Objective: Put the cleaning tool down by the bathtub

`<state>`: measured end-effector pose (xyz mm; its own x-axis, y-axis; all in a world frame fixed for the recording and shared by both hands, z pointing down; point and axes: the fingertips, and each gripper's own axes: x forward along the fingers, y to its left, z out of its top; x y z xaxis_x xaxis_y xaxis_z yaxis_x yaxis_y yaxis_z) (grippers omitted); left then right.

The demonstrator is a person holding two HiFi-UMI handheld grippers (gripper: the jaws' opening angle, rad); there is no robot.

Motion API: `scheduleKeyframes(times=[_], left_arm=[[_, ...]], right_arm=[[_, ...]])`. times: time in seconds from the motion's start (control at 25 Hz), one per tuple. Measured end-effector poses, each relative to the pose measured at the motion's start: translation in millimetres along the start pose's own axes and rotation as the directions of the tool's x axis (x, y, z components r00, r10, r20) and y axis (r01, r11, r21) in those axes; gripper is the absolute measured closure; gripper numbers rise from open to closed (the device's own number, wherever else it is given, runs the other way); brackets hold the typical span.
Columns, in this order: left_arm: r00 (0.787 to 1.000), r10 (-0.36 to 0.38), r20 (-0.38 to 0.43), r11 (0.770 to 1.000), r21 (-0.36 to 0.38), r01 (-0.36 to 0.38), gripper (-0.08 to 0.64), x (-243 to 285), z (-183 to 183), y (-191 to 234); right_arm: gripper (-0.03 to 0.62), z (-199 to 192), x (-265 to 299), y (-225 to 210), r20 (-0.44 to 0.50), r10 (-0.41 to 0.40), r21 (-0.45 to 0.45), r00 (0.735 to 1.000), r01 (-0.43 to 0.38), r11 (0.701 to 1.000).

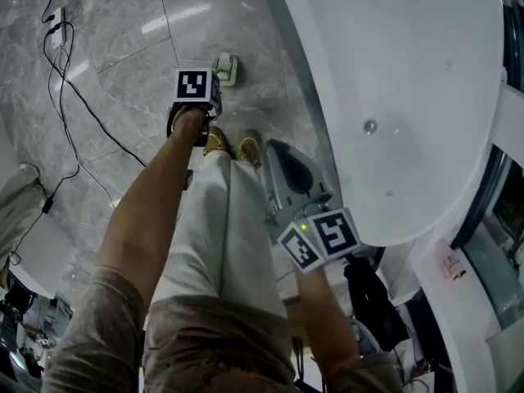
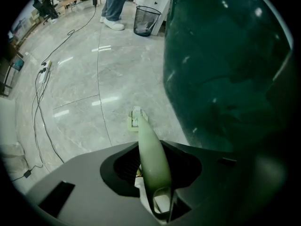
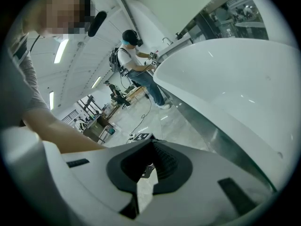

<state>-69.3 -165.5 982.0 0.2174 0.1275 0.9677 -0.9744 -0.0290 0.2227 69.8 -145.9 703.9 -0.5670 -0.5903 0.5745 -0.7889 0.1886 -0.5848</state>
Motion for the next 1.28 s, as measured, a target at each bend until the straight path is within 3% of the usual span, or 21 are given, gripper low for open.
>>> scheduleKeyframes(times=[0.68,0.84,1.04,1.28], left_arm=[[0.998,-0.001,0.055,0.999,-0.032,0.003,0.438,-73,-19,-8],[0.996,0.035,0.081,0.999,-0.031,-0.033,0.558,-108,-23,-9],[0.996,-0.02,0.09,0.994,-0.103,0.029,0.558,-158,-41,-32],[0.986,-0.056,0.158,0.996,-0.056,0.066,0.558,-240,-60,-51]], right_arm=[[0.592,23,-33,38,0.016,0.033,-0.016,0.999,-0.032,0.999],[0.592,38,-49,53,0.029,0.033,-0.022,0.999,-0.032,0.999],[0.592,56,-76,73,0.044,0.028,-0.03,0.999,-0.027,0.999],[0.592,80,-112,109,0.053,0.047,-0.029,0.997,-0.045,0.999]])
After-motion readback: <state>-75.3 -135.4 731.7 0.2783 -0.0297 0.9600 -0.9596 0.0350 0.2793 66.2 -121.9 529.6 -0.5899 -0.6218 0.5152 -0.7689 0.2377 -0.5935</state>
